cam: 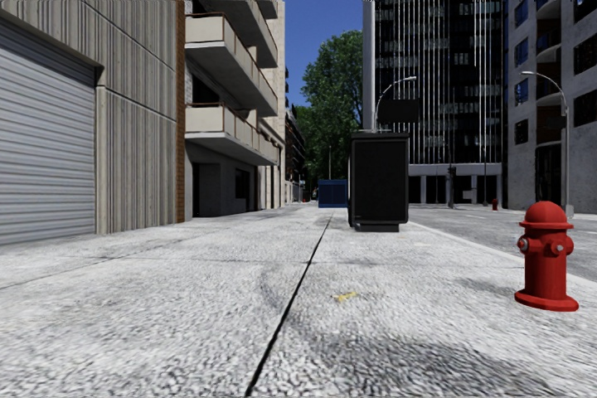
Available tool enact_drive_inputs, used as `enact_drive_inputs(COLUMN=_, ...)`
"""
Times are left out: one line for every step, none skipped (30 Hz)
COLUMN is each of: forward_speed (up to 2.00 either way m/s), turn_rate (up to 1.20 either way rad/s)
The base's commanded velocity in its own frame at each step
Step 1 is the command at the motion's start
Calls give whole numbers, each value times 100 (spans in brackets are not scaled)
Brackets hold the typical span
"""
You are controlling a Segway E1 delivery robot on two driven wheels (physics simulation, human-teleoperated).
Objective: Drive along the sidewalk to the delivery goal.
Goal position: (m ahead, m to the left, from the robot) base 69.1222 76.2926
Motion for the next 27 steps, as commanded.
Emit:
enact_drive_inputs(forward_speed=200, turn_rate=28)
enact_drive_inputs(forward_speed=200, turn_rate=28)
enact_drive_inputs(forward_speed=200, turn_rate=28)
enact_drive_inputs(forward_speed=200, turn_rate=26)
enact_drive_inputs(forward_speed=200, turn_rate=0)
enact_drive_inputs(forward_speed=200, turn_rate=0)
enact_drive_inputs(forward_speed=200, turn_rate=0)
enact_drive_inputs(forward_speed=200, turn_rate=0)
enact_drive_inputs(forward_speed=200, turn_rate=0)
enact_drive_inputs(forward_speed=200, turn_rate=0)
enact_drive_inputs(forward_speed=200, turn_rate=0)
enact_drive_inputs(forward_speed=200, turn_rate=0)
enact_drive_inputs(forward_speed=200, turn_rate=0)
enact_drive_inputs(forward_speed=200, turn_rate=0)
enact_drive_inputs(forward_speed=200, turn_rate=0)
enact_drive_inputs(forward_speed=200, turn_rate=0)
enact_drive_inputs(forward_speed=200, turn_rate=0)
enact_drive_inputs(forward_speed=200, turn_rate=0)
enact_drive_inputs(forward_speed=200, turn_rate=0)
enact_drive_inputs(forward_speed=200, turn_rate=0)
enact_drive_inputs(forward_speed=200, turn_rate=0)
enact_drive_inputs(forward_speed=200, turn_rate=0)
enact_drive_inputs(forward_speed=200, turn_rate=0)
enact_drive_inputs(forward_speed=200, turn_rate=0)
enact_drive_inputs(forward_speed=200, turn_rate=0)
enact_drive_inputs(forward_speed=200, turn_rate=0)
enact_drive_inputs(forward_speed=200, turn_rate=0)
